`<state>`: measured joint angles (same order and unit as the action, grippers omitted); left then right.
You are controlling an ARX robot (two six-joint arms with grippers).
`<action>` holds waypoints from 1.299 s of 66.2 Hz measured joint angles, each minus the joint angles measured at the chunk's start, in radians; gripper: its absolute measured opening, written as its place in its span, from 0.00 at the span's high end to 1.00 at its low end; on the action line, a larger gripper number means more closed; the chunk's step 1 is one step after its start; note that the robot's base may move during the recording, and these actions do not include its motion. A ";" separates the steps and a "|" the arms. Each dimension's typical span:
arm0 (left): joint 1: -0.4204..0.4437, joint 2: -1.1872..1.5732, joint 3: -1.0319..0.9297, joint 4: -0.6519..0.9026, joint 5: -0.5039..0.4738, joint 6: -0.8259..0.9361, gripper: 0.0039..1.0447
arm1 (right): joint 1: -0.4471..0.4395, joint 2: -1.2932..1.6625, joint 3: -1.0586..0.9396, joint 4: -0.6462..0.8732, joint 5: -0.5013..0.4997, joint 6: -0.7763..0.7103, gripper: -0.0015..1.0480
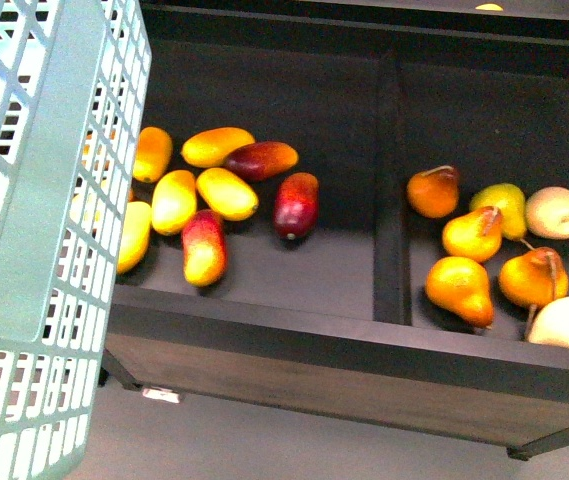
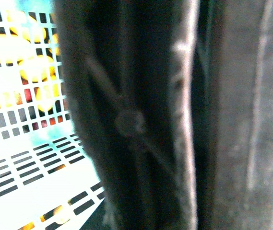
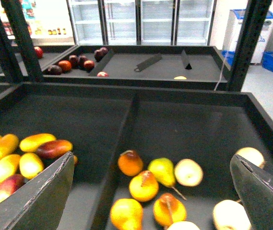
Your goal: Pick mango and avocado into basket
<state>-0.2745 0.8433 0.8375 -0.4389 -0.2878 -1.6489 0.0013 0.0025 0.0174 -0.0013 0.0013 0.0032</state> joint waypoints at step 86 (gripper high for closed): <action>0.000 0.002 0.000 0.000 0.000 0.002 0.87 | 0.000 0.000 0.000 0.000 -0.002 0.000 0.08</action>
<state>-0.2741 0.8448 0.8379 -0.4393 -0.2874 -1.6474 0.0013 0.0029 0.0174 -0.0010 -0.0002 0.0029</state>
